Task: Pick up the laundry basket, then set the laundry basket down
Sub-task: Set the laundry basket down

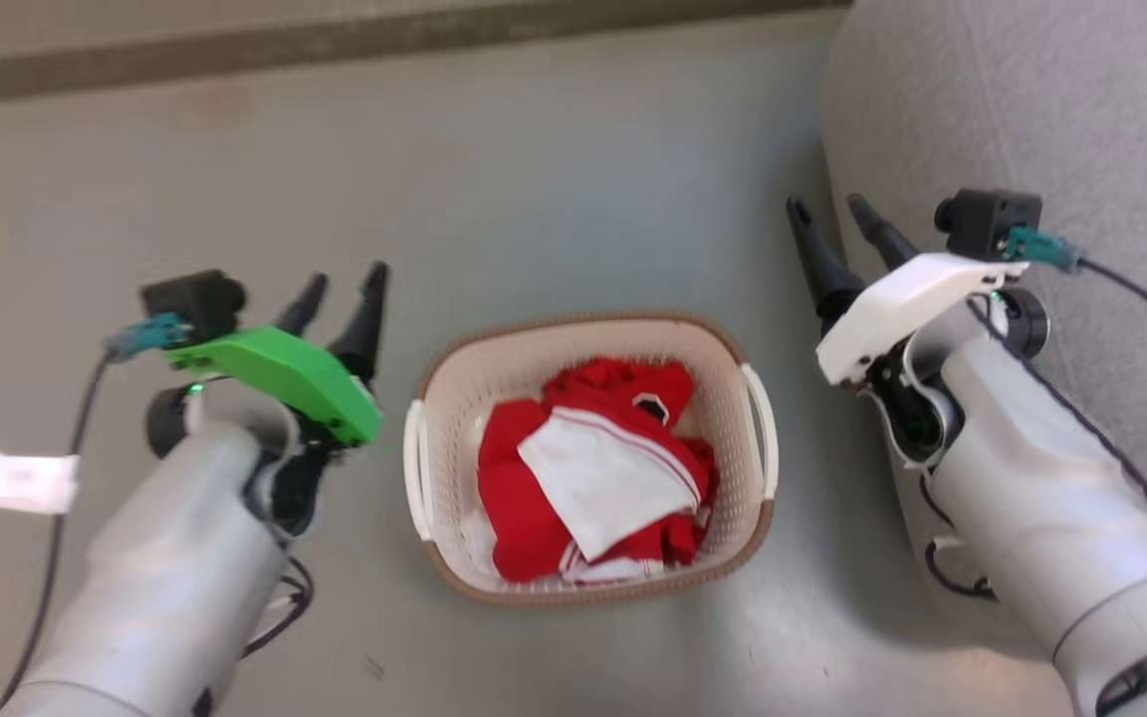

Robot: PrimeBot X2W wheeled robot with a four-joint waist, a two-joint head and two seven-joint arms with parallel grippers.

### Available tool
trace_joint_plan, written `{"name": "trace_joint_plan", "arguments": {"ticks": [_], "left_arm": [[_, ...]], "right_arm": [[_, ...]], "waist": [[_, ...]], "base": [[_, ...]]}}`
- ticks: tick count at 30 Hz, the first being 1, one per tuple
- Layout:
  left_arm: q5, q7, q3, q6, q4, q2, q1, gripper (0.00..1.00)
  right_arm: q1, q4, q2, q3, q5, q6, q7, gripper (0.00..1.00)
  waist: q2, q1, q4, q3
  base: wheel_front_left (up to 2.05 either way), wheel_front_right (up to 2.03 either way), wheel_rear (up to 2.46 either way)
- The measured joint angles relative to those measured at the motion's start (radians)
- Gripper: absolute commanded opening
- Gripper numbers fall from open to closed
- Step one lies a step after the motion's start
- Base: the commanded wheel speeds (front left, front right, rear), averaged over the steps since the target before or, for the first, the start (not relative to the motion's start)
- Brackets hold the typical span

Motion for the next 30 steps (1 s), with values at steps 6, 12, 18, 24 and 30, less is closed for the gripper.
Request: {"name": "trace_joint_plan", "arguments": {"ticks": [6, 12, 18, 24, 30], "left_arm": [[0.065, 0.000, 0.064, 0.000, -0.057, 0.027, 0.083, 1.00], [0.128, 0.000, 0.145, 0.000, -0.132, 0.045, 0.150, 1.00], [0.219, 0.000, 0.230, 0.000, -0.220, 0.053, 0.205, 1.00], [0.286, 0.000, 0.310, 0.000, -0.300, 0.057, 0.294, 1.00], [0.362, 0.000, 0.402, 0.012, -0.412, 0.060, 0.360, 1.00]], "right_arm": [[0.087, -0.074, -0.008, -0.041, -0.044, 0.000, 0.000, 1.00], [0.158, -0.156, -0.007, -0.070, -0.087, 0.000, 0.000, 1.00], [0.223, -0.256, -0.021, -0.137, -0.131, -0.001, 0.000, 1.00], [0.298, -0.359, -0.022, -0.197, -0.174, -0.028, 0.000, 1.00], [0.361, -0.469, -0.017, -0.250, -0.210, -0.038, 0.000, 1.00]], "waist": [[0.0000, 0.0000, 0.008, -0.087], [0.0000, 0.0000, 0.017, -0.172], [0.0000, 0.0000, 0.025, -0.248], [0.0000, 0.0000, 0.036, -0.306], [0.0000, 0.0000, 0.044, -0.332]], "base": [[0.00, 0.00, 0.00], [0.00, 0.00, 0.00], [0.00, 0.00, 0.00], [0.00, 0.00, 0.00], [0.00, 0.00, 0.00]]}}
